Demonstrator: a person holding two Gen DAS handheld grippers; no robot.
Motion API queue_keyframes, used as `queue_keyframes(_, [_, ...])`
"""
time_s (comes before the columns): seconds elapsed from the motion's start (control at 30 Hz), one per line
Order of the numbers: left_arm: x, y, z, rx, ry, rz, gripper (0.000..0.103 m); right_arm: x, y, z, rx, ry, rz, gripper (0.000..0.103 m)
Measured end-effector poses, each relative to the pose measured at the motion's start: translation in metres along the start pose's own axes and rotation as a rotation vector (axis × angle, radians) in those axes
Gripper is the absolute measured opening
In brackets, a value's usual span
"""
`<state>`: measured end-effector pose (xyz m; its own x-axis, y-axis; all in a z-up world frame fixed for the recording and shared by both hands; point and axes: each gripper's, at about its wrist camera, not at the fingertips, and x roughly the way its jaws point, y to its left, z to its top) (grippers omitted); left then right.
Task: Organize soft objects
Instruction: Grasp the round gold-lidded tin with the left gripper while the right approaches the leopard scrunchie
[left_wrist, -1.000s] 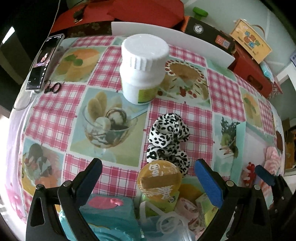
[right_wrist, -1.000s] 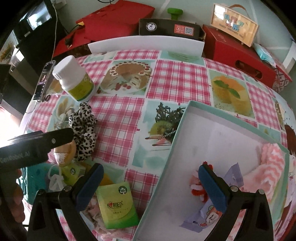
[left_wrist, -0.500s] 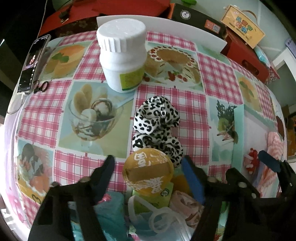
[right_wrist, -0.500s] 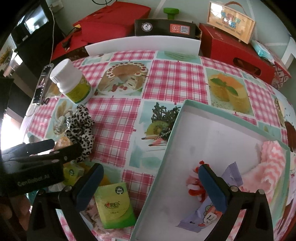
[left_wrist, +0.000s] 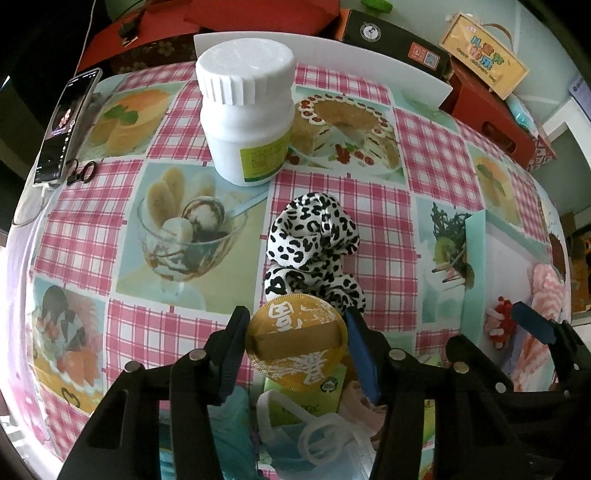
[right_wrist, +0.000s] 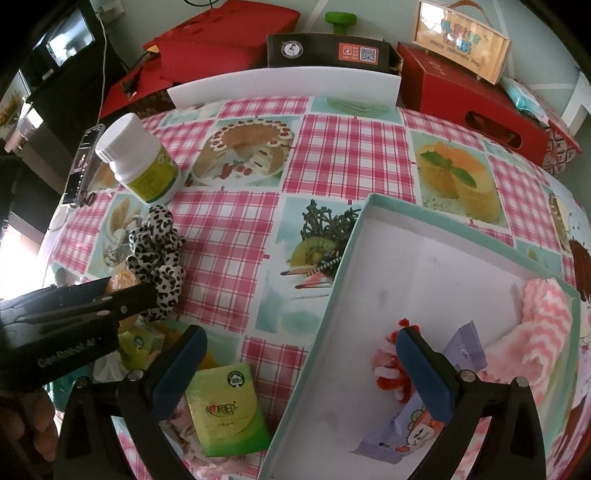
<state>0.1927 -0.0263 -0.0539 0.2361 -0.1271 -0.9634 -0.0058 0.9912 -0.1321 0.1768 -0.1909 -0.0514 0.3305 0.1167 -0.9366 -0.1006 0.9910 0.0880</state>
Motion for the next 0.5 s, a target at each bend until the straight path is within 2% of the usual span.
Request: queue_keyframes(0.5, [-0.023, 0.028, 0.005, -0.082, -0.047, -0.047, 0.054, 0.001, 0.006, 0.001, -0.012, -0.023, -0.016, 0.103])
